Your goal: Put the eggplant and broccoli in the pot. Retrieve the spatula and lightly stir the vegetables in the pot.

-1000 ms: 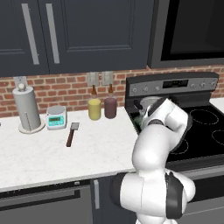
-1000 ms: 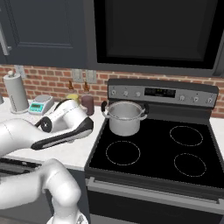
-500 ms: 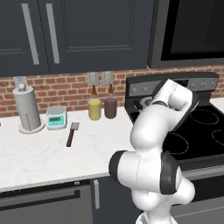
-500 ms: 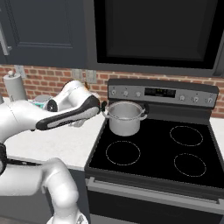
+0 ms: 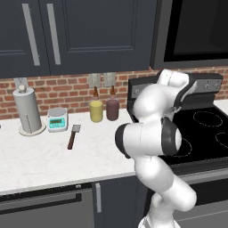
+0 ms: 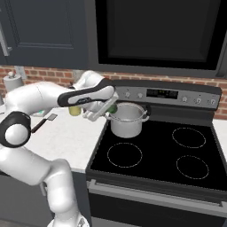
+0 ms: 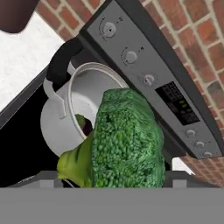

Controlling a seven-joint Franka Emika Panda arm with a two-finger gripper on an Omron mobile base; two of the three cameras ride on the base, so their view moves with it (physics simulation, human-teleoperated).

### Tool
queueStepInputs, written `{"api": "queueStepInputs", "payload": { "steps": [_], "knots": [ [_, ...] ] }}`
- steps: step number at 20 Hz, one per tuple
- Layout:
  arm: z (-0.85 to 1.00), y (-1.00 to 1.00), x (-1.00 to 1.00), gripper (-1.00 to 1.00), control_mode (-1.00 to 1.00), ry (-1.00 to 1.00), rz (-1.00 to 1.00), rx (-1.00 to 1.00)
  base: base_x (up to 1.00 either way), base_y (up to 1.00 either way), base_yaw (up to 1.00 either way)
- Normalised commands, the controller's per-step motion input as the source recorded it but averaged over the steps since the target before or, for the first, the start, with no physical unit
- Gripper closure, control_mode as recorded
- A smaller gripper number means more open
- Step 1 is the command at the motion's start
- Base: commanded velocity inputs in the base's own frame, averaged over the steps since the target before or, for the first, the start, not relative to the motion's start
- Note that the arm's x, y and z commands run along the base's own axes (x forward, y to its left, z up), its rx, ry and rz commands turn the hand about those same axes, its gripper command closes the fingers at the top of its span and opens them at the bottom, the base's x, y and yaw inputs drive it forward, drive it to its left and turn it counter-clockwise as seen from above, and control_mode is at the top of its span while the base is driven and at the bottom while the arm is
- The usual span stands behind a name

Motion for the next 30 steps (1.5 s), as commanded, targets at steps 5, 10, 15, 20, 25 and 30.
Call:
{"api": "queueStepInputs", "payload": {
  "steps": [5, 10, 15, 20, 25, 30],
  "knots": [
    [-0.10, -0.35, 0.43, 1.00, -1.00, 0.01, -0.07, 0.09, 0.00, 0.00, 0.00],
    [-0.22, -0.14, 0.18, 1.00, -1.00, 0.00, -0.01, 0.08, 0.00, 0.00, 0.00],
    [-0.33, -0.01, 0.00, 1.00, -1.00, -0.01, 0.00, 0.10, 0.00, 0.00, 0.00],
    [-0.17, -0.10, 0.06, 1.00, -1.00, -0.03, 0.00, 0.13, 0.00, 0.00, 0.00],
    [-0.04, -0.10, 0.00, 1.00, -1.00, -0.16, 0.00, 0.15, 0.00, 0.00, 0.00],
    [0.00, -0.15, 0.00, 1.00, -1.00, -0.12, 0.00, 0.17, 0.00, 0.00, 0.00]
  ]
}}
